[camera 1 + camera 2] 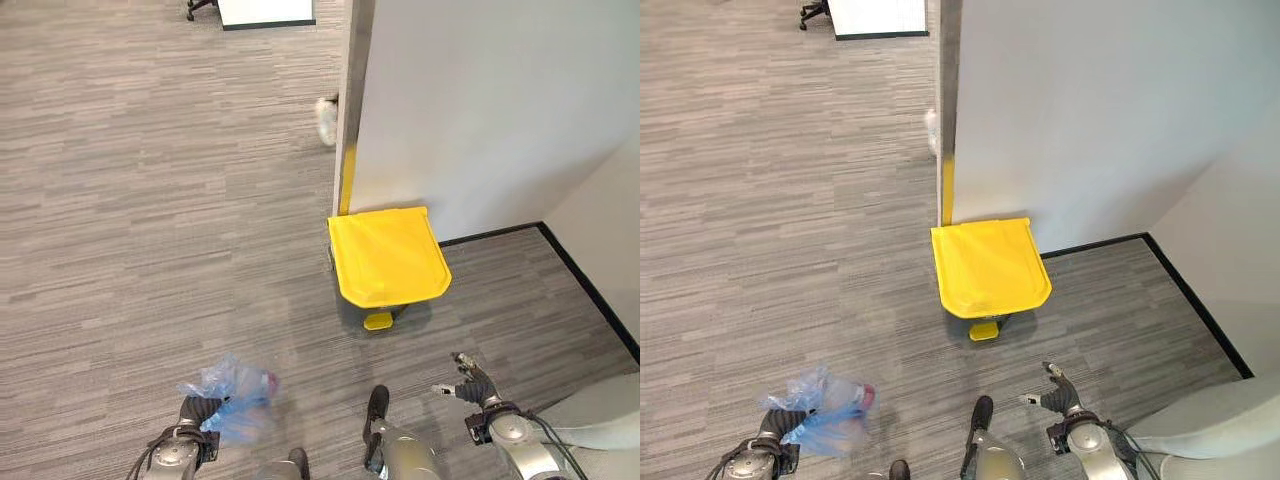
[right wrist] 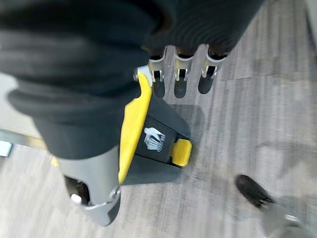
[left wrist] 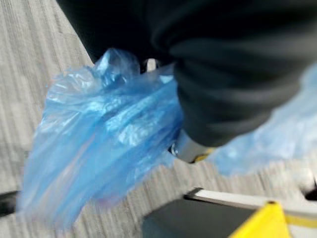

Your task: Gather garbage on tea table into small bin, then transfer packed bag to large trash can.

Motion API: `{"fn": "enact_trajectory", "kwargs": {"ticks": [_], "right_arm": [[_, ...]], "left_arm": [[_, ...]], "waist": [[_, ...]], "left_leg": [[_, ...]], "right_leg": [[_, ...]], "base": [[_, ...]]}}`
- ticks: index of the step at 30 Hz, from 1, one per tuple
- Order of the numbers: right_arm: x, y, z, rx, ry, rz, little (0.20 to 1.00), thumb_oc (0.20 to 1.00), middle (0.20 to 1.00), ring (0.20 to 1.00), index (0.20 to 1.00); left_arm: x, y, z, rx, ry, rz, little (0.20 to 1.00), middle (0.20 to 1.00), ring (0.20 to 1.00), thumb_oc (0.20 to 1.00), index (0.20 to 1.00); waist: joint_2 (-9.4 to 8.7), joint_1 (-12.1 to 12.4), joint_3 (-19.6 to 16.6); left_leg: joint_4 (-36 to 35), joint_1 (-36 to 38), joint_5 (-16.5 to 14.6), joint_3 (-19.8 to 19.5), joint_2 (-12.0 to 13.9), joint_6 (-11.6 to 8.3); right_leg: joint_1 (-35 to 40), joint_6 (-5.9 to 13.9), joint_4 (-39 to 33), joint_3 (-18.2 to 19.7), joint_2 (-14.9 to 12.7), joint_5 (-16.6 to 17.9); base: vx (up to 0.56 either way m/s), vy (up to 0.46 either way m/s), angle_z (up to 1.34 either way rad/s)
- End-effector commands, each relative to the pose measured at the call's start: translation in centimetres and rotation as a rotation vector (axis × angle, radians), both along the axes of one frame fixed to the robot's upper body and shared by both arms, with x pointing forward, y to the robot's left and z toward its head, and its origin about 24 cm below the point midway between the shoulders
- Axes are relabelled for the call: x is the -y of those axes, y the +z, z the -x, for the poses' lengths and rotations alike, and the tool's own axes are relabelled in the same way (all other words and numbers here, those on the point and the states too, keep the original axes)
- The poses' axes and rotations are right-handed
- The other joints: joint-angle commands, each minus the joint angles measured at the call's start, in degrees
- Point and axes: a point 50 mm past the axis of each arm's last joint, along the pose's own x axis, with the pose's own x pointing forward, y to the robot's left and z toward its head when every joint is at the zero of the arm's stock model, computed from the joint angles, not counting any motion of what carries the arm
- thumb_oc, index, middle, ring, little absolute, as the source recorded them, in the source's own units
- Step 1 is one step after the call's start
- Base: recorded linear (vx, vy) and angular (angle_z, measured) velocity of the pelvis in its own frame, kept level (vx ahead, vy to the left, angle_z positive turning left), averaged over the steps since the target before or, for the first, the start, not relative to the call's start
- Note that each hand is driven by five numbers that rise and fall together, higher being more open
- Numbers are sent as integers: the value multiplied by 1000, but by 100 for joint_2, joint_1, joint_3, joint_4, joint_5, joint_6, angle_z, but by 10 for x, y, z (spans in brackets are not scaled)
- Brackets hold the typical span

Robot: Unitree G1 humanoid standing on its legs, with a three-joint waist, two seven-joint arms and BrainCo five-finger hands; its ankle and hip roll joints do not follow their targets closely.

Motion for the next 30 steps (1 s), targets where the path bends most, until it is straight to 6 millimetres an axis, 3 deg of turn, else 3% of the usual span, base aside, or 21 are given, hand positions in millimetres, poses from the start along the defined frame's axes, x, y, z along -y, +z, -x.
{"fn": "enact_trajectory", "kwargs": {"ticks": [1,2,5,8,11,12,14,17,23,30], "right_arm": [[0,5,-1,37,26,17,1000,1000,1000,1000,1000],[2,4,2,30,22,22,1000,1000,1000,1000,1000],[10,4,6,25,1,30,1000,1000,1000,1000,1000],[18,2,8,7,-19,53,1000,1000,1000,1000,1000],[20,2,8,8,-32,56,1000,1000,1000,1000,1000],[25,2,9,11,-56,59,1000,1000,1000,1000,1000],[26,1,10,11,-77,58,1000,1000,1000,1000,1000],[23,-4,16,-22,-65,66,1000,1000,1000,1000,1000],[11,-14,21,-65,-43,42,1000,1000,1000,1000,1000],[9,-14,20,-66,-39,36,1000,1000,1000,1000,1000]], "left_arm": [[-22,21,-7,96,21,-59,200,200,200,200,200],[-19,20,-6,95,14,-43,200,200,200,200,200],[-12,19,-7,98,-4,-21,200,200,200,200,200],[-5,16,-9,98,0,14,200,200,200,200,200],[0,13,-10,88,-13,23,200,200,200,200,200],[4,11,-11,71,-46,22,200,200,200,200,200],[4,13,-14,79,-56,10,200,200,200,200,200],[1,10,-8,62,-42,7,200,200,200,200,200],[-10,13,-5,59,-34,-36,200,200,200,200,200],[-16,14,0,55,-7,-43,200,200,200,200,200]], "waist": [[-321,-37,-140],[-287,-93,-222],[-283,-111,-242],[-289,-126,-226],[-317,-116,-212],[-345,-152,-203],[-287,-113,-161],[-241,-70,-215],[-332,-33,-307],[-360,31,-326]], "left_leg": [[633,-141,-642,-216,-247,68],[736,-131,-489,-259,-42,-75],[1462,-440,-55,-307,265,-265],[1880,-738,277,-300,448,-294],[1739,-893,135,-335,303,-186],[1349,-1126,-68,-114,110,-80],[958,-1427,184,122,-7,-76],[281,-1081,296,-126,-168,-73],[-239,-677,368,-8,-259,103],[-210,-565,241,34,-313,183]], "right_leg": [[90,1064,28,539,-693,-502],[184,990,17,599,-550,-569],[446,775,-101,552,-333,-751],[667,582,-211,465,-176,-975],[777,548,-281,491,-136,-1046],[894,590,-407,422,-156,-1093],[986,609,-504,433,-66,-1110],[1093,657,-494,553,58,-1134],[984,782,-361,770,29,-1086],[1012,833,-316,821,-23,-1080]], "base": [[299,-286,0],[288,-329,7],[166,-311,30],[72,-179,23],[79,-102,9],[78,-43,13],[85,42,28],[97,111,-7],[81,108,-25],[54,50,-6]]}}
